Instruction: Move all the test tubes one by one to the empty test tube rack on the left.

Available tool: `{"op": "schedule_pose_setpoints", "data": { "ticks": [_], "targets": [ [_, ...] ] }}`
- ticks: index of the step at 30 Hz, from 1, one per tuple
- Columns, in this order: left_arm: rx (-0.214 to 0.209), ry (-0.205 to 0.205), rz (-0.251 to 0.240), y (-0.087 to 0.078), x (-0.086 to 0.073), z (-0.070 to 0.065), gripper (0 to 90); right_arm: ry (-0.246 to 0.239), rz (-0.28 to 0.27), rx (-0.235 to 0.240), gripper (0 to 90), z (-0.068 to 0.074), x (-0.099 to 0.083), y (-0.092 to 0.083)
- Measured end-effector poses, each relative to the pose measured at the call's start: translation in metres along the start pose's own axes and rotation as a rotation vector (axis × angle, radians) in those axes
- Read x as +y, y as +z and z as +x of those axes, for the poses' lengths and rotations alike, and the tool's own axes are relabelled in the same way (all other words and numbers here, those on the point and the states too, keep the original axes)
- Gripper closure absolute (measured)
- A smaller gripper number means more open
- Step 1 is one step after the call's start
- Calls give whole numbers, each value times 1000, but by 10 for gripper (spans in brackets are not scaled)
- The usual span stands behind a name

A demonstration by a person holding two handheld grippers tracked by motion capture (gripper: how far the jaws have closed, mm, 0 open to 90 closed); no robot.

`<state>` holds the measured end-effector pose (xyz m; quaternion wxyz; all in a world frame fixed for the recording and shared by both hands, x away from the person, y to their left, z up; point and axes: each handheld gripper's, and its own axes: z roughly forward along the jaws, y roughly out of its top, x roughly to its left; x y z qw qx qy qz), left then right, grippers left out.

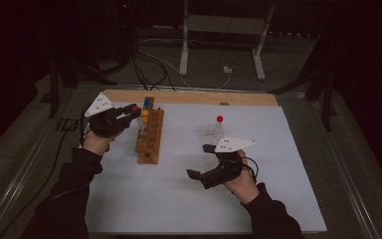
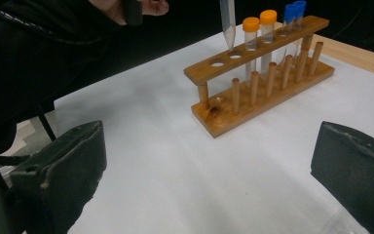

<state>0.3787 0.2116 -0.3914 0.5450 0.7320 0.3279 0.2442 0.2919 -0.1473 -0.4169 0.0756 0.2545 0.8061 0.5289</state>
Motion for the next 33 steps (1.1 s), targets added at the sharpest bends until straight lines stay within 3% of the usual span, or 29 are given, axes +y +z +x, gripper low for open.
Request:
{"op": "schedule_pose_setpoints", "data": {
  "ticks": [14, 33],
  "targets": [
    [0, -44, 55, 20, -27, 3, 717, 6, -4, 0, 0, -1, -1, -3],
    [4, -35, 126, 29, -49, 1, 716, 7, -4, 9, 0, -1, -1, -5]
  ]
}}
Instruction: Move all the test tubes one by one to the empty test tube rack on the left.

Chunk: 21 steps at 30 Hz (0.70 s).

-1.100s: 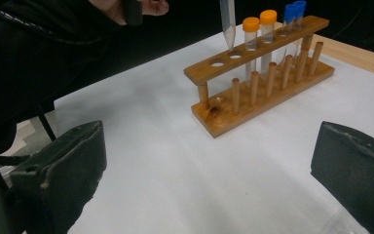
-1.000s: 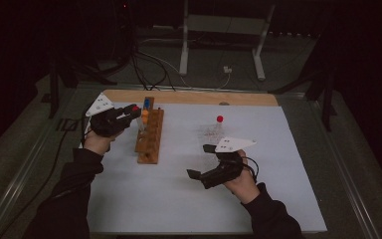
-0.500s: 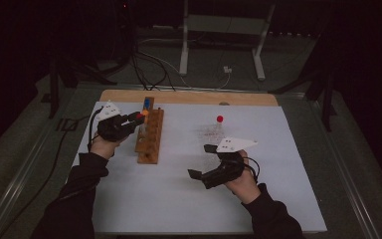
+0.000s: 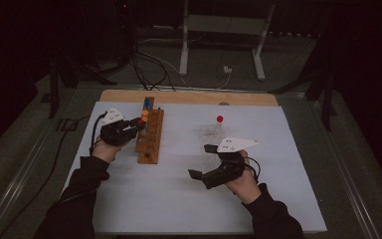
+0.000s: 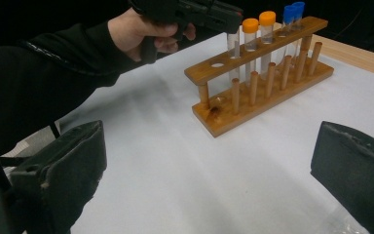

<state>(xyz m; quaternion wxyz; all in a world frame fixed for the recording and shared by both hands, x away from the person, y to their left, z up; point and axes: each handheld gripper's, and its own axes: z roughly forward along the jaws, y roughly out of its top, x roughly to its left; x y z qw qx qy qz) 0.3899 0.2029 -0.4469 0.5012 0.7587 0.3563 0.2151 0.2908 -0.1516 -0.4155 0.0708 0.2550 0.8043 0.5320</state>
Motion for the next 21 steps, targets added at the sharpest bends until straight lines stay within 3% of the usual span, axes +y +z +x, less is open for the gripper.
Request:
{"op": "schedule_pose_setpoints", "data": {
  "ticks": [14, 17, 21],
  "targets": [
    [-12, 2, 33, 2, -1, 1, 713, 1, 1, 10, 0, -1, 1, -1],
    [-42, -1, 26, -1, -1, 1, 695, 4, -8, 8, 0, -2, 2, -3],
    [-69, -6, -7, -11, 2, -3, 485, 4, -25, -10, 0, -6, 4, -7]
  ]
}}
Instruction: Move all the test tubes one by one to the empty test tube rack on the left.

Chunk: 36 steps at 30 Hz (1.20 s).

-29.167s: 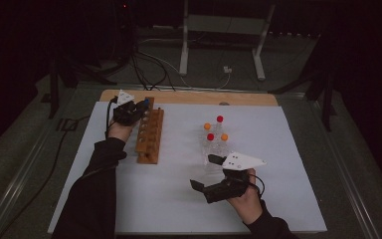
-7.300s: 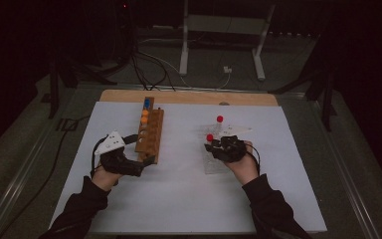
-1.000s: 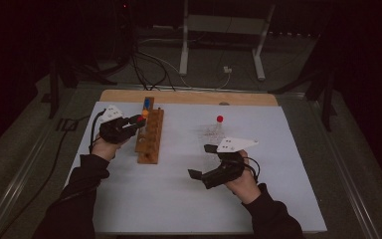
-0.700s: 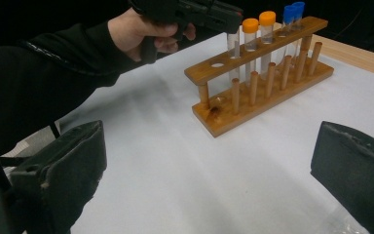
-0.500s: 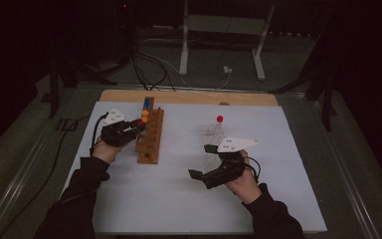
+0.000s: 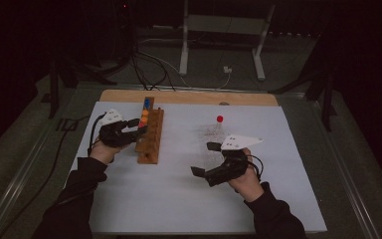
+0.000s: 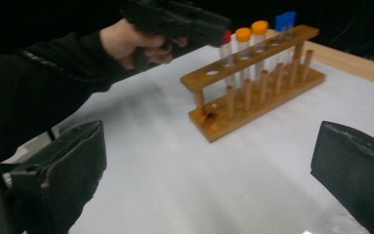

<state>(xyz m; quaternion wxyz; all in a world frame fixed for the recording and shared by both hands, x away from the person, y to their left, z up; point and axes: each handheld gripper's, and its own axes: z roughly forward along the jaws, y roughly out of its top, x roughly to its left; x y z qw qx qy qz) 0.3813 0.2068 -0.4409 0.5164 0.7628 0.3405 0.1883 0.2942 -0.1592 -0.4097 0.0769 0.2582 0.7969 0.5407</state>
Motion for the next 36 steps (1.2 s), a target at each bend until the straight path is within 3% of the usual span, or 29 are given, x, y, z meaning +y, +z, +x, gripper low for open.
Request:
{"op": "schedule_pose_setpoints", "data": {
  "ticks": [3, 7, 12, 18, 21, 26, 30, 36],
  "targets": [
    [-28, 1, -14, -8, 1, -6, 375, 0, -7, -21, 0, -5, 3, -4],
    [-59, -3, -11, -15, 2, -16, 156, -8, -19, -51, 0, -14, 7, -11],
    [-101, 4, -8, -22, -3, -30, 33, -1, -15, -111, 17, -31, 7, -18],
    [-145, 26, -21, -28, -5, -40, 17, 34, -19, -205, 59, -57, 0, -22],
    [-160, 28, -29, -31, -5, -43, 17, 38, -19, -241, 200, -70, -7, -21],
    [-161, 29, -42, -36, -3, -45, 17, 63, 9, -317, 317, -96, -23, -10],
    [-160, 27, -55, -37, -3, -46, 17, 95, 19, -346, 408, -112, -29, -3],
    [-158, 24, -53, -37, -4, -45, 17, 90, 40, -390, 527, -130, -30, 11]
  ]
}}
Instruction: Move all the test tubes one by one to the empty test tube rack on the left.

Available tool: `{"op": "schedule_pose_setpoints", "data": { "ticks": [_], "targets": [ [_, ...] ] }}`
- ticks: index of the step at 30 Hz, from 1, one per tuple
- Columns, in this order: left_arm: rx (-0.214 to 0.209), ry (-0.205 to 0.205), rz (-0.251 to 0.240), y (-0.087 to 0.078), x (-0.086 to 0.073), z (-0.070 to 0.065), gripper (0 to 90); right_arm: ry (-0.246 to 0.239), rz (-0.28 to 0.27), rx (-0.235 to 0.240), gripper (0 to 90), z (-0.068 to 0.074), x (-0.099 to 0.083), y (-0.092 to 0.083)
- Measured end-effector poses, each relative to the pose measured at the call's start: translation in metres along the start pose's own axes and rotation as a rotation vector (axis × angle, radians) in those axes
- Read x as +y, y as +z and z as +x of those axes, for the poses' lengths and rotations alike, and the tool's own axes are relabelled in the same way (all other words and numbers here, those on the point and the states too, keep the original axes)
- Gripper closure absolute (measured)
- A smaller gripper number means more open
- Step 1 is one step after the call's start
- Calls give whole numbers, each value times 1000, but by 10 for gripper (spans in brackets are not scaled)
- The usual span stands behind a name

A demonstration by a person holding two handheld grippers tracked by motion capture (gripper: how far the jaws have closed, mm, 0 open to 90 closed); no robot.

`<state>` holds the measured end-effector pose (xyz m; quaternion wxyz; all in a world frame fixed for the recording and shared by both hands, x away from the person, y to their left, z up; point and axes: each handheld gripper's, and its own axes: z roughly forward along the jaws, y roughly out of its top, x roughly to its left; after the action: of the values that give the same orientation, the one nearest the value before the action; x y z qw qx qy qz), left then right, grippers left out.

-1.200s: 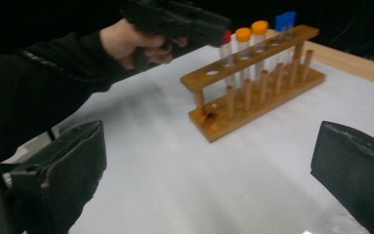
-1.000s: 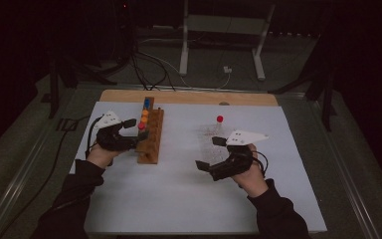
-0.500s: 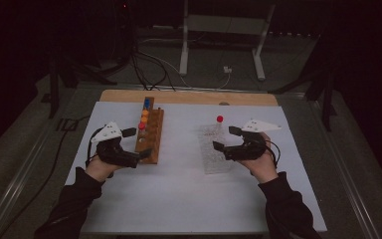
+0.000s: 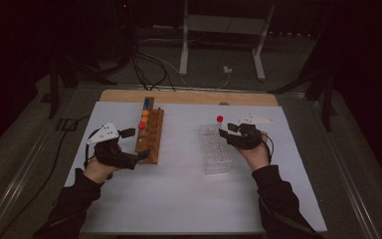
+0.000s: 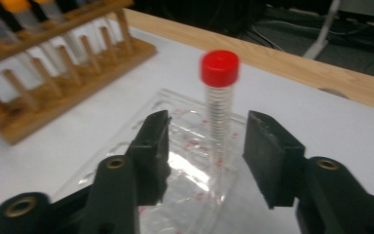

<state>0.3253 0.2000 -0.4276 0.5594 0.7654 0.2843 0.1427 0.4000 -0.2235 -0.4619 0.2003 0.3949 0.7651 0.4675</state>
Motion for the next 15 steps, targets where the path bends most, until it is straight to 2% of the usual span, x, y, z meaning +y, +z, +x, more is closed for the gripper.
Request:
{"op": "schedule_pose_setpoints", "data": {
  "ticks": [3, 8, 15],
  "targets": [
    [3, -2, -5, 0, 0, 0, 17, -16, 22, -3, 589, -4, -1, 8],
    [9, 2, -5, -1, 0, 1, 17, -1, 27, -3, 611, -7, -1, 18],
    [8, 0, -5, -1, 0, 1, 17, -19, 38, -23, 674, -5, 4, 27]
  ]
}}
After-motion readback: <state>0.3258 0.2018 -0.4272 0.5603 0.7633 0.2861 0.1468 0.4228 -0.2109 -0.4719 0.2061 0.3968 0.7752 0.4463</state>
